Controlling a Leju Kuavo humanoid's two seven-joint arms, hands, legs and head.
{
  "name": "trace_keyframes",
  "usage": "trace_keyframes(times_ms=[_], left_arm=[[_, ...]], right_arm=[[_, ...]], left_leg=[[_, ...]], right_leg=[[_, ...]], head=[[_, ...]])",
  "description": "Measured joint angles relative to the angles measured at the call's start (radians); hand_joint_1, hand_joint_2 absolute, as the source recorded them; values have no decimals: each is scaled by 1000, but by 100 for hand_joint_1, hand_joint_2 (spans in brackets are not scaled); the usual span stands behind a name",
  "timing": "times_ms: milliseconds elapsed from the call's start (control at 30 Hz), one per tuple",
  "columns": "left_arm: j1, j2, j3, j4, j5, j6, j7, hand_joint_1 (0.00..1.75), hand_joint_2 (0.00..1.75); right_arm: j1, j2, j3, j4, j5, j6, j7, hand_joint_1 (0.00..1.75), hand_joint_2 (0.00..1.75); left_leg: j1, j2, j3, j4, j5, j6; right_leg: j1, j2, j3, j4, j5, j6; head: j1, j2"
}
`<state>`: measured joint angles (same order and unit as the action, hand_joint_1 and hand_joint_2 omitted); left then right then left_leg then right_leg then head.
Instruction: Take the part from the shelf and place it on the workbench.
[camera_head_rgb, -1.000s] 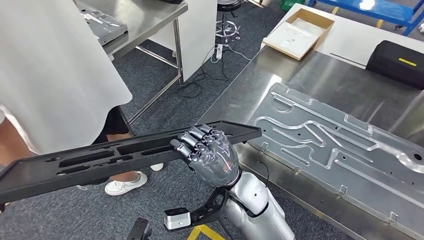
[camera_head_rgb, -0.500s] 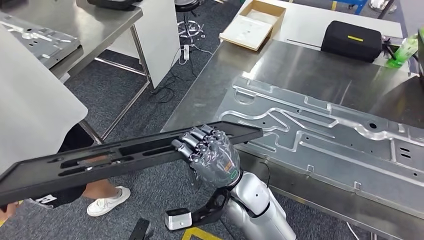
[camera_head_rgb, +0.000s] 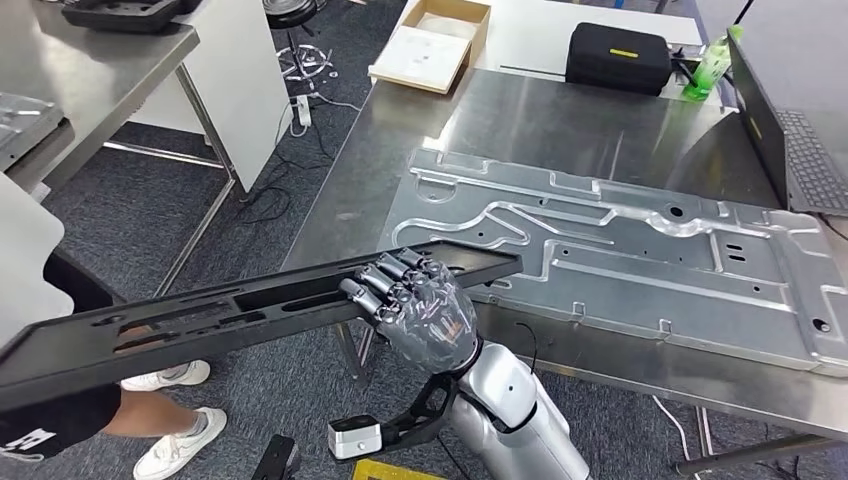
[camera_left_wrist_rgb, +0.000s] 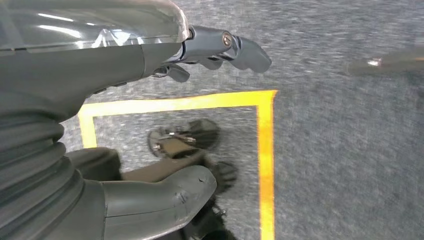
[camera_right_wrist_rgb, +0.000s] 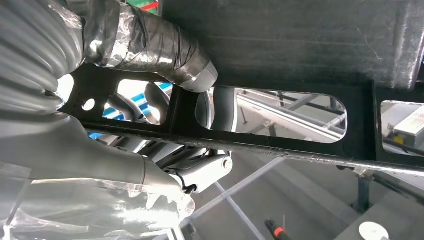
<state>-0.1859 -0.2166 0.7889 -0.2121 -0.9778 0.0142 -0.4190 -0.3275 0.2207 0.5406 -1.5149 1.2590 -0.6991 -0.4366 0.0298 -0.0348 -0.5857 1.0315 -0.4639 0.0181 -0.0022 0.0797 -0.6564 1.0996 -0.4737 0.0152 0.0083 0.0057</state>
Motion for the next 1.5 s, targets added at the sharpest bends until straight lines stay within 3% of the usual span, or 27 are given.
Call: trace_keyframes(times_ms=[67,100,133,167,233,300,367,400,433,500,567,600,633,667,733,800,867,900,933,1000,1067,1133,1167,1200,1300,1367,1500], left_arm=[[1,0,0,0,0,0,0,0,175],[2,1,0,0,0,0,0,0,175],[4,1,0,0,0,0,0,0,175],[5,2,0,0,0,1,0,0,175],[4,1,0,0,0,1,0,0,175],[2,1,0,0,0,1,0,0,175],[1,2,0,0,0,1,0,0,175],[0,2,0,0,0,1,-1,0,175],[-2,2,0,0,0,2,-1,0,175],[-4,2,0,0,0,2,-2,0,175],[-3,3,0,0,0,2,-3,0,175],[0,3,0,0,0,2,-3,0,175],[3,4,0,0,0,2,-3,0,175],[5,5,0,0,0,2,-3,0,175],[5,6,0,0,0,2,-3,0,175],[4,7,0,0,1,2,-3,0,175],[5,9,0,0,1,2,-2,0,175],[4,9,0,0,1,2,-2,0,175],[3,8,0,0,1,2,-2,0,175],[1,6,0,0,1,2,-3,0,175],[0,6,0,0,1,3,-3,0,175],[4,6,0,0,2,3,-3,0,175],[5,6,0,0,2,2,-3,0,175],[5,6,0,0,2,2,-3,0,175],[3,6,0,0,1,2,-5,0,175],[2,6,0,0,0,0,-8,0,175],[1,7,0,0,0,-5,-15,0,175]], right_arm=[[0,0,0,0,-1,0,-4,175,175],[2,-1,0,0,-1,0,-5,175,175],[4,-1,0,0,-2,0,-5,175,175],[6,-2,0,0,-2,0,-5,175,175],[7,-2,0,0,-2,0,-6,175,175],[6,-1,0,-1,-1,0,-8,175,175],[7,-1,-1,-1,0,0,-11,175,175],[7,-1,-1,-2,1,0,-12,175,175],[8,-1,-2,-3,1,0,-13,175,175],[8,-1,-3,-6,2,0,-15,175,175],[8,0,-3,-7,1,0,-15,175,175],[9,1,-3,-7,1,0,-16,175,175],[10,1,-3,-7,1,0,-16,175,175],[12,1,-3,-6,1,0,-17,175,175],[13,1,-3,-6,1,0,-17,175,175],[13,1,-3,-6,1,0,-17,175,175],[13,2,-3,-6,0,0,-15,175,175],[13,2,-3,-6,1,0,-13,175,175],[14,2,-4,-6,2,0,-9,175,175],[12,1,-6,-6,6,0,2,175,175],[9,0,-8,-5,4,0,11,175,175],[8,-2,-13,0,-8,0,25,175,175],[7,-4,-16,4,-17,0,34,175,175],[6,-8,-18,9,-28,0,44,175,175],[-19,-27,-18,32,-93,1,89,175,175],[-53,-52,-15,55,-166,11,126,175,175],[-120,-110,-14,107,-346,114,145,175,175]], left_leg=[[-3,26,4,-2,-2,8],[-4,40,5,-2,-4,9],[-5,54,6,-1,-6,9],[-5,68,8,-1,-8,9],[-4,91,16,-1,-15,4],[-7,109,26,-3,-21,-5],[-11,125,32,-6,-26,-16],[-11,133,37,-8,-27,-23],[-10,133,40,-8,-32,-29],[-7,101,31,26,-60,-36],[-6,57,-23,140,-119,-38],[-6,48,-57,208,-145,-38],[-6,44,-84,256,-154,-38],[-6,42,-97,270,-144,-38],[-6,33,-72,189,-74,-34],[-3,-8,-24,68,-19,-29],[-4,-37,-4,16,-11,-24],[-6,-32,-2,9,-10,-21],[-5,-24,-1,7,-7,-15],[-1,-11,6,-4,-1,-3],[-1,4,10,-10,1,6],[-2,19,10,-10,0,9],[-2,25,11,-10,-1,9],[-2,29,12,-10,-2,7],[-2,35,19,-9,-9,-2],[-5,36,20,-11,-12,-13],[-4,38,19,3,-29,-35]], right_leg=[[-3,-56,-54,108,-53,8],[-7,-68,-84,164,-74,11],[-10,-73,-104,197,-79,13],[-12,-77,-106,196,-66,15],[-14,-93,-51,87,-1,13],[-4,-126,10,-27,37,4],[7,-134,23,-54,35,-8],[8,-122,22,-57,36,-13],[6,-112,24,-61,37,-19],[0,-94,32,-71,41,-33],[-2,-75,35,-75,42,-43],[-1,-64,36,-74,42,-46],[0,-50,36,-73,41,-47],[1,-36,37,-71,40,-47],[1,-7,38,-66,38,-45],[1,19,35,-56,33,-39],[-3,38,25,-49,32,-27],[-5,47,22,-50,34,-20],[-6,47,21,-52,35,-14],[-2,2,11,-29,19,-3],[-2,-57,-34,66,-33,6],[-10,-72,-97,184,-77,12],[-14,-74,-112,209,-76,15],[-17,-75,-107,195,-56,17],[-17,-79,-13,8,34,11],[-11,-81,20,-60,46,3],[-11,-78,31,-77,48,-21]], head=[[4,0],[3,0],[4,0],[4,0],[4,0],[3,0],[3,0],[3,0],[3,0],[3,0],[2,0],[1,0],[1,0],[1,0],[1,0],[1,0],[1,0],[1,0],[0,0],[2,0],[4,0],[4,0],[4,0],[4,0],[4,0],[4,0],[4,0]])
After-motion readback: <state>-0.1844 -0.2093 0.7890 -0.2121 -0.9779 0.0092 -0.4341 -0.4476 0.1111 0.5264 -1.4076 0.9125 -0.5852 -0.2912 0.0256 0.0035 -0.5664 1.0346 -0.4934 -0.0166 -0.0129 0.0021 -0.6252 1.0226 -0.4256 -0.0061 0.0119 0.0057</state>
